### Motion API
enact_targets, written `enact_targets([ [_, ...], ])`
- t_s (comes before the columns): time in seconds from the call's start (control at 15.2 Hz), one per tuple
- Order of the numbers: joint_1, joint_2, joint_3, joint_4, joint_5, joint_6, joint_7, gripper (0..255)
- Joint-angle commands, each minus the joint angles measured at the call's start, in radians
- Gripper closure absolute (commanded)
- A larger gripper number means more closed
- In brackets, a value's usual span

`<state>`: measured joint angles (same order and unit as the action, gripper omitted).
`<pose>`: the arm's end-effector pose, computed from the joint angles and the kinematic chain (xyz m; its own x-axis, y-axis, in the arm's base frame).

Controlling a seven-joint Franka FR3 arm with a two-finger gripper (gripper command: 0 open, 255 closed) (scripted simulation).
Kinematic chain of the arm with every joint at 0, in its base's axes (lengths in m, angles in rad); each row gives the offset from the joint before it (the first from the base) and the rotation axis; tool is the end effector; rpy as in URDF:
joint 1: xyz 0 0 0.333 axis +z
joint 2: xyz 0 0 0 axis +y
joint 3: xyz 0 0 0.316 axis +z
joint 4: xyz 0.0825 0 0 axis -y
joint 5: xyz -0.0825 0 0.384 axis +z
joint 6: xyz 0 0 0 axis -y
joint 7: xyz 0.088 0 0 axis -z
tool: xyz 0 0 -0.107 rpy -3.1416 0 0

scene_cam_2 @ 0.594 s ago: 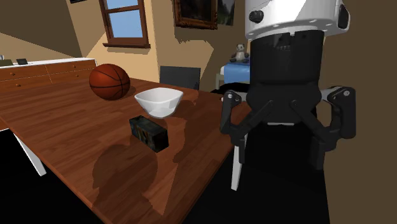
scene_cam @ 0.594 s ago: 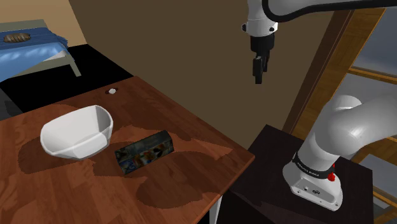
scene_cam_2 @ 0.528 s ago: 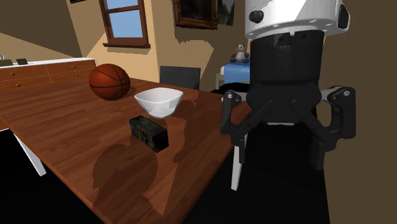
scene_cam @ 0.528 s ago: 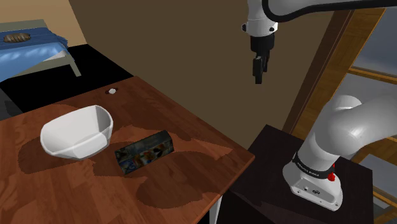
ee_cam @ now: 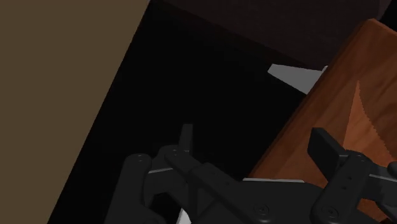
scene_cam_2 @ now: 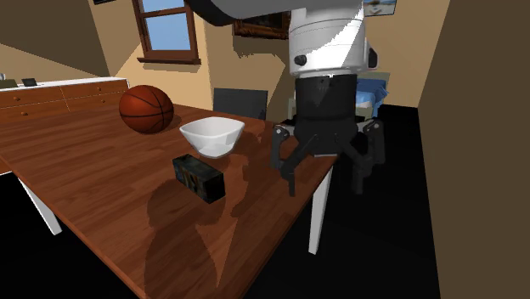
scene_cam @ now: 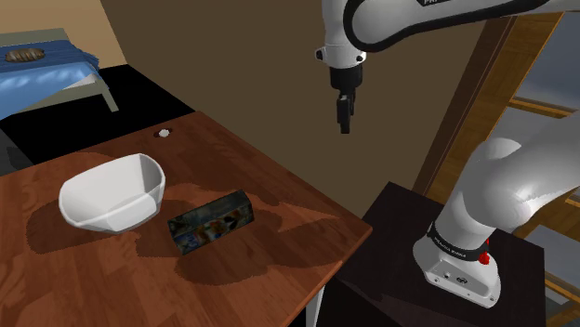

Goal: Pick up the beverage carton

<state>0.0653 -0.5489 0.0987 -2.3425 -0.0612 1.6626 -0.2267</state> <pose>0.3673 0.0591 0.5231 0.9188 0.3631 -0.1546 0.3778 -0.9226 0.0781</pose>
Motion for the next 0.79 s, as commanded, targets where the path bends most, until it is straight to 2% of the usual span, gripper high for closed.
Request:
enact_targets([
  [0.0,0.022,0.048,0.014,0.014,0.01,0.045,-0.021,0],
  [0.73,0.129,0.333,0.106,0.168,0.04,0.234,-0.122,0],
])
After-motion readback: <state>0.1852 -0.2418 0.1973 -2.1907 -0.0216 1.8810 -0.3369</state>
